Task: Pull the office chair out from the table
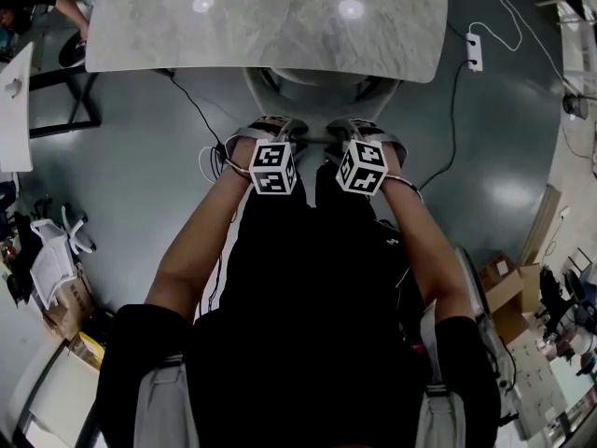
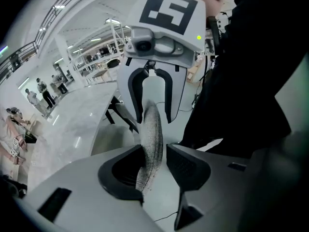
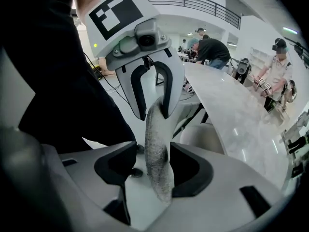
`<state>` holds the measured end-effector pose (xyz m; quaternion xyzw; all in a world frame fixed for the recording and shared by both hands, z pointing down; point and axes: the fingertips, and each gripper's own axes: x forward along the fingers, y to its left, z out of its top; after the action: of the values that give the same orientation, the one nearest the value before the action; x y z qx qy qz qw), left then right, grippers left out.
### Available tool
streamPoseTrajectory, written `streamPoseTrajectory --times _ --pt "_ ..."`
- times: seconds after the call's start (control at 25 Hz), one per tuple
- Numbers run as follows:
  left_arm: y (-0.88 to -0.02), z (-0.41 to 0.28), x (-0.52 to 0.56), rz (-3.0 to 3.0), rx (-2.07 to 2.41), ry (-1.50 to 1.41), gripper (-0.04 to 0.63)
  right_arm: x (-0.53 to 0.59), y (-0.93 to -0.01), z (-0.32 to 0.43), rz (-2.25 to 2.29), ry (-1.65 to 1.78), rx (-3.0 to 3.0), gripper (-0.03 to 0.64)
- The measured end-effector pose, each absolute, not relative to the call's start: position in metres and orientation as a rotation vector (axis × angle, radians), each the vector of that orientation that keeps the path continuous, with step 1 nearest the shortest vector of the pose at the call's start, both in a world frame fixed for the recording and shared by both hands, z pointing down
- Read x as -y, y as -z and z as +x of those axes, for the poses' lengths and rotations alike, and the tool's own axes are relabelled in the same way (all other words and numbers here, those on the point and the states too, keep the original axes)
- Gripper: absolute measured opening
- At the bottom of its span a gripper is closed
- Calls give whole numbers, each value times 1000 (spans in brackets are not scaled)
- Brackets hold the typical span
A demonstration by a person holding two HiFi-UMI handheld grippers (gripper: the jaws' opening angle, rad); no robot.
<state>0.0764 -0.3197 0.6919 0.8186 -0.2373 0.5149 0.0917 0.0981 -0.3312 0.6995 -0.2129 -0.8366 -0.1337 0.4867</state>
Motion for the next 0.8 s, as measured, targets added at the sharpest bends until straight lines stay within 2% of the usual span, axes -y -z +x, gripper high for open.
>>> streamPoseTrajectory --times 0.32,0.52,0.8 --pt "-704 83 330 2413 701 -1571 155 333 -712 96 -477 373 2013 152" --pt "-711 84 328 2412 700 -1577 153 333 -717 94 -458 381 2017 133" --pt "-712 83 329 2402 713 -1597 118 333 -718 94 -441 392 2017 124"
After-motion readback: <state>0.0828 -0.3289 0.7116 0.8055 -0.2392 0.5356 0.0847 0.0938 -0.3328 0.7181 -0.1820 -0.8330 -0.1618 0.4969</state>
